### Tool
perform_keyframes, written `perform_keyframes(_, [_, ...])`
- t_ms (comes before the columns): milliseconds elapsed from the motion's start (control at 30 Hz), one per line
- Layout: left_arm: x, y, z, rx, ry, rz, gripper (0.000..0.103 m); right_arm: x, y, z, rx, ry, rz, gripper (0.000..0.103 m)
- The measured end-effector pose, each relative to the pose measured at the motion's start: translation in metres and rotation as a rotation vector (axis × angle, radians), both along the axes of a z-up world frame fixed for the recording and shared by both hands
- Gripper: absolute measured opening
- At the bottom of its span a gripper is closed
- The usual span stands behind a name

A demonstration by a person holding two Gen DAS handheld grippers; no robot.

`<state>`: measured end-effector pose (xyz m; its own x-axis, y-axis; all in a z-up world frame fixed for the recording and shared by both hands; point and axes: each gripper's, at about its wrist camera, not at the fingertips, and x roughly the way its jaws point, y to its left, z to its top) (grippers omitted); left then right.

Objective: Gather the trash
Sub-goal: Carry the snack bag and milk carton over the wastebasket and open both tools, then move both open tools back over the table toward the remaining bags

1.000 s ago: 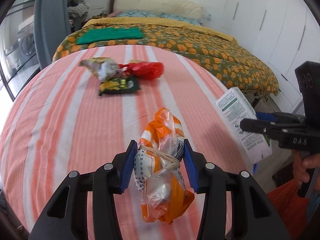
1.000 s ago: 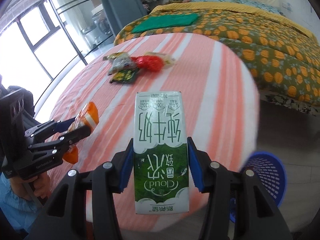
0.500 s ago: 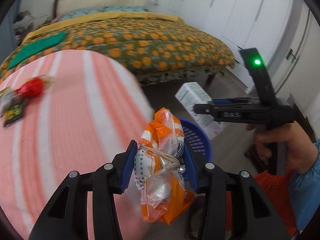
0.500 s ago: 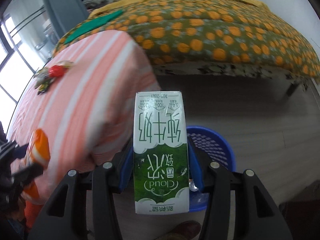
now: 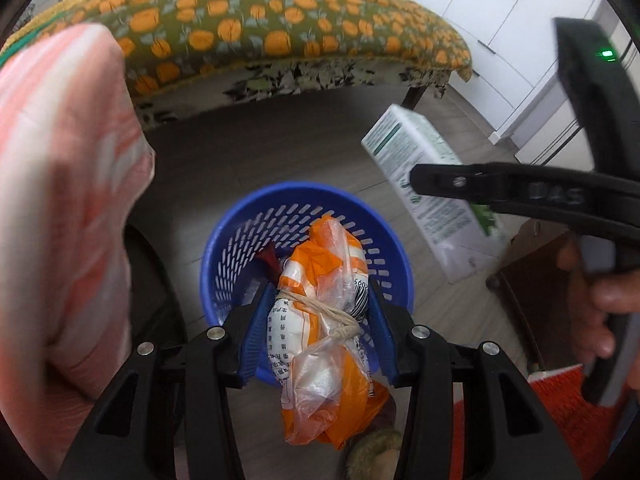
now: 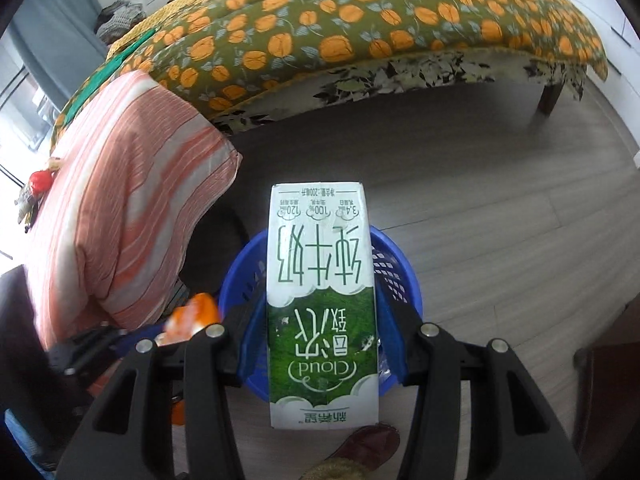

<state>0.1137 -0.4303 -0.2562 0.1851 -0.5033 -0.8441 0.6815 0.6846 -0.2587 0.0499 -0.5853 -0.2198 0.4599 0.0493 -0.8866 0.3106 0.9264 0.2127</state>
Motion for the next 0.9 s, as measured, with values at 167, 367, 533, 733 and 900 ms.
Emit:
perform_keyframes(167, [0.013,-0.005,-0.021,0.036,0.007,0.034,0.074,0.002,-0.015,-0.011,0.063,-0.023,-0.028,0.079])
perform_keyframes(367, [-0.007,0.018,0.027,-0.029,-0.047,0.015,0.083,-0.005,-0.029,0.011,0.043,-0.072,-0.110,0.082])
perform_keyframes(533, [-0.040,0.068,0.099,-0.108,-0.191,-0.025,0.094,-0.011,-0.006,0.043,-0.046,-0.147,-0.108,0.091])
perform_keyframes(733, [-0.019,0.175,0.116,-0.042,-0.251,0.140,0.095,-0.006,0.072,0.069,-0.210,-0.227,0.041,0.092])
perform_keyframes(900, [0.026,0.283,0.103,0.069,-0.258,0.364,0.095,0.005,0.185,0.078,-0.245,-0.300,0.268,0.093])
